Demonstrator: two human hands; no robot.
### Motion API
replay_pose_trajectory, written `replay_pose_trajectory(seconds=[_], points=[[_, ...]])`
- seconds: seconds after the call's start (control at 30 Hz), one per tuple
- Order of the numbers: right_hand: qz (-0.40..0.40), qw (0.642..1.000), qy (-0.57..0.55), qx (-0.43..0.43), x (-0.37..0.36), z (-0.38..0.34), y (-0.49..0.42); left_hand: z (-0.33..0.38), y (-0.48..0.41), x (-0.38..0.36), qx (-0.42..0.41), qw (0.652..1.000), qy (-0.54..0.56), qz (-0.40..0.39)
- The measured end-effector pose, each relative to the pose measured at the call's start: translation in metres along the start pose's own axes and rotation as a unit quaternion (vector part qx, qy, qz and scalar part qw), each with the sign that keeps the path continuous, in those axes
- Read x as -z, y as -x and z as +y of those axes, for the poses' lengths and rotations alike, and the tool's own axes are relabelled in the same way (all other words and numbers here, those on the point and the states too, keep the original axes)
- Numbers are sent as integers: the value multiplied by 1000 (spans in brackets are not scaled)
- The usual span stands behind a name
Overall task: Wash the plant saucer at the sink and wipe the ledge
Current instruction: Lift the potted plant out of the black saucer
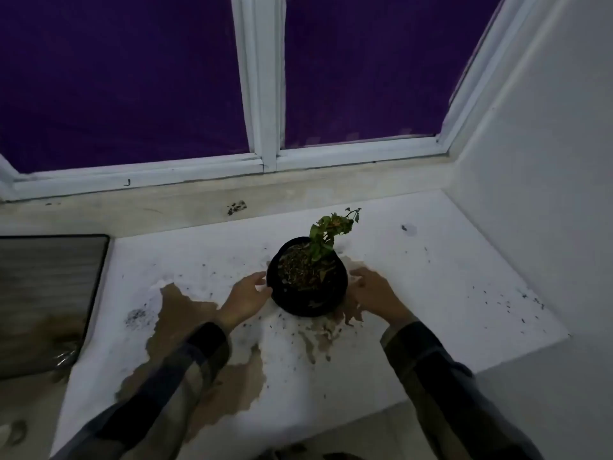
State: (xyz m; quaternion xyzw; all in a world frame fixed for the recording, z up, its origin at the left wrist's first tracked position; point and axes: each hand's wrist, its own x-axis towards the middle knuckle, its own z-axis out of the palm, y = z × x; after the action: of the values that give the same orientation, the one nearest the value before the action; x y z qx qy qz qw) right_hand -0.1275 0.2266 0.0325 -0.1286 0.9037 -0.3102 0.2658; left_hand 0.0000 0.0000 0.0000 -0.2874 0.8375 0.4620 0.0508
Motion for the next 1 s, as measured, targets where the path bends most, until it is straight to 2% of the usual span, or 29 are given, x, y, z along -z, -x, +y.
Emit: replay_pose_trajectory(seconds=[0.07, 0.2, 0.3, 0.37, 0.47, 0.53, 0.7, 0.83, 1.0], points=[[-27, 999, 24, -12, -3, -2, -9, 9, -8, -7, 9, 1000, 5, 0], [-45, 995, -77, -44, -21, 3, -36, 24, -29, -20, 43, 998, 35, 8], [-22, 987, -139, -72, -43, 30, -82, 30, -49, -26, 62, 997, 33, 25], [-35, 983, -158, -83, -56, 44, -110, 33, -62, -28, 83, 996, 35, 14], [-50, 979, -172, -91, -47, 23, -106, 31, -79, -31, 116, 993, 36, -7], [-44, 981, -166, -92, -45, 15, -108, 25, -88, -34, 122, 992, 32, 6], [-72, 983, -139, -97, -57, 32, -137, 24, -99, -32, 117, 992, -12, 39], [-19, 981, -176, -78, -40, 16, -112, 28, -100, -36, 98, 994, -33, 39], [-18, 986, -159, -41, -25, 13, -102, 26, -101, -42, 67, 997, -15, 46]])
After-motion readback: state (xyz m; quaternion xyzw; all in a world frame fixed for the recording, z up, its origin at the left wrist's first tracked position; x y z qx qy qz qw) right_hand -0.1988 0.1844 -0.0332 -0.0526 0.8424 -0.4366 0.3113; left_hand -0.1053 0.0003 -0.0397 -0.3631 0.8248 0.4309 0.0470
